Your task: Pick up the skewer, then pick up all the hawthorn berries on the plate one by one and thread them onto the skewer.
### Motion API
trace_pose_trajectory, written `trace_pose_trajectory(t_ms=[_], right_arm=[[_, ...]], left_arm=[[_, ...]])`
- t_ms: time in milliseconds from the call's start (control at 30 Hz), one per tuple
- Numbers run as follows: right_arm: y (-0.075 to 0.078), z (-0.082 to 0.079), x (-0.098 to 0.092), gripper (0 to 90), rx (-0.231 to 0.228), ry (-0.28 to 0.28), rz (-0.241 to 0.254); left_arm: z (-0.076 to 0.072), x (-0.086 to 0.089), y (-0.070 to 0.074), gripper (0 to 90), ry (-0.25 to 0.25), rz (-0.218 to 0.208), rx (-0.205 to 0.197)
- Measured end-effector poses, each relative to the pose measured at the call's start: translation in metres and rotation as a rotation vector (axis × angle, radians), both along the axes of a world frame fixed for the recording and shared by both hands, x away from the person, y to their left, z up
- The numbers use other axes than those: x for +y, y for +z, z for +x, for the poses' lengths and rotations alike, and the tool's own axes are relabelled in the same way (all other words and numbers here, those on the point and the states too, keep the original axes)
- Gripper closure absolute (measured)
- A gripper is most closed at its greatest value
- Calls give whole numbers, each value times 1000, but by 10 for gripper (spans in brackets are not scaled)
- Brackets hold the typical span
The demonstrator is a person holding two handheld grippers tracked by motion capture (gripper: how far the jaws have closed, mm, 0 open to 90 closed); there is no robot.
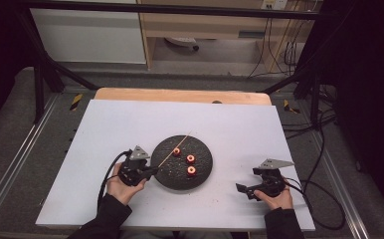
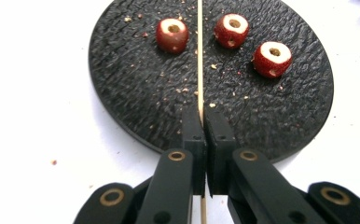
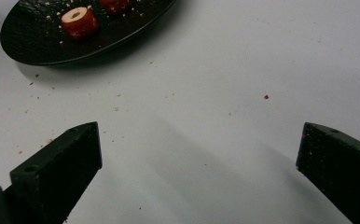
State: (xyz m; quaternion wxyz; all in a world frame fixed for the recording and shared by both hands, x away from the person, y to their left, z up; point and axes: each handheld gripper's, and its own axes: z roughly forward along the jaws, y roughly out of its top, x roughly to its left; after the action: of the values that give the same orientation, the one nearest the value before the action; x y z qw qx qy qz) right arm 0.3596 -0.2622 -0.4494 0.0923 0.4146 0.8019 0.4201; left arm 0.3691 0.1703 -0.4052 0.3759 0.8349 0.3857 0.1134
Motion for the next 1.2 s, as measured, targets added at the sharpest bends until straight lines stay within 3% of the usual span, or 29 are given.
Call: trace_pose_trajectory(t_ms=[267,600,1200], right_arm=[[4,1,8,8,10,-1,-18],[20,11,31,8,4,20,-50],[42,26,64,7,38,23,-119]], left_arm=[[-9,23,0,878,-9,-49,-13],[-19,47,-5,878,-3,-68,-30],[-30,69,-18,877,-21,-74,-51]])
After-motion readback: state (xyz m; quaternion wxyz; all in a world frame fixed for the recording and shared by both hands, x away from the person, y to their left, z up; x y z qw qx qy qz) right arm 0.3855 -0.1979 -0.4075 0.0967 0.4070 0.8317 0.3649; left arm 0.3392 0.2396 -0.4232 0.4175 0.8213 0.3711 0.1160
